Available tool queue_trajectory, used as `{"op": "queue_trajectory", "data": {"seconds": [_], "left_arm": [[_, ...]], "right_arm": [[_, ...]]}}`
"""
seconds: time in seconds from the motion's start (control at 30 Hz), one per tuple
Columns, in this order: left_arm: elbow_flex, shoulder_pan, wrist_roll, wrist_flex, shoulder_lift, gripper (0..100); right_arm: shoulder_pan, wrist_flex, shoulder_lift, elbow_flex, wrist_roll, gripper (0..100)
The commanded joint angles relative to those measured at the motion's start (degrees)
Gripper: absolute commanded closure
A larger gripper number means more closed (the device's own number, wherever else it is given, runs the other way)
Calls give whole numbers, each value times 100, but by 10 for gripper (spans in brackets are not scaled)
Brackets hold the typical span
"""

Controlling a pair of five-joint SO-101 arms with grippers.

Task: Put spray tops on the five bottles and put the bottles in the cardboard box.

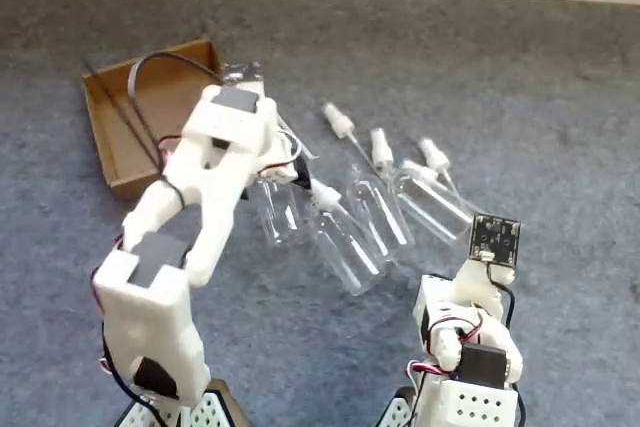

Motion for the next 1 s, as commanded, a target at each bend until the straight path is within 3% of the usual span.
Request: {"op": "queue_trajectory", "data": {"seconds": [0.0, 0.33, 0.97], "left_arm": [[-769, 40, 70, 18, 576, 748], [-1376, -145, 62, 18, 1648, 769], [-1367, -119, 70, 1037, 1270, 786]], "right_arm": [[92, 57, -66, 655, -18, 989], [92, 66, -66, 655, -18, 989], [92, 66, -66, 655, -18, 989]]}}
